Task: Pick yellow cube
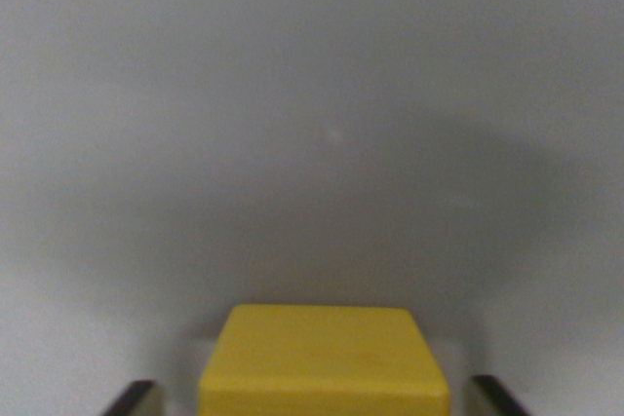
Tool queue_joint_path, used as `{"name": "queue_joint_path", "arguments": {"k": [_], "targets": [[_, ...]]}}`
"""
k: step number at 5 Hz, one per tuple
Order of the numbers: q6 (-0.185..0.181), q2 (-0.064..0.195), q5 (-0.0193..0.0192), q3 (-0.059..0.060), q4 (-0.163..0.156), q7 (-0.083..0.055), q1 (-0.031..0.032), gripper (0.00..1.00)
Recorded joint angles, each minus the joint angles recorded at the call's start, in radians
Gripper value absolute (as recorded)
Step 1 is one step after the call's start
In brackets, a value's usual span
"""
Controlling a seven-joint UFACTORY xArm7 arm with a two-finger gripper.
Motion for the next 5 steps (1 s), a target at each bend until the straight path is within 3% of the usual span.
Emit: {"name": "queue_joint_path", "arguments": {"k": [5], "targets": [[0.012, -0.005, 0.0001, 0.000, 0.007, 0.000, 0.0000, 1.00]]}}
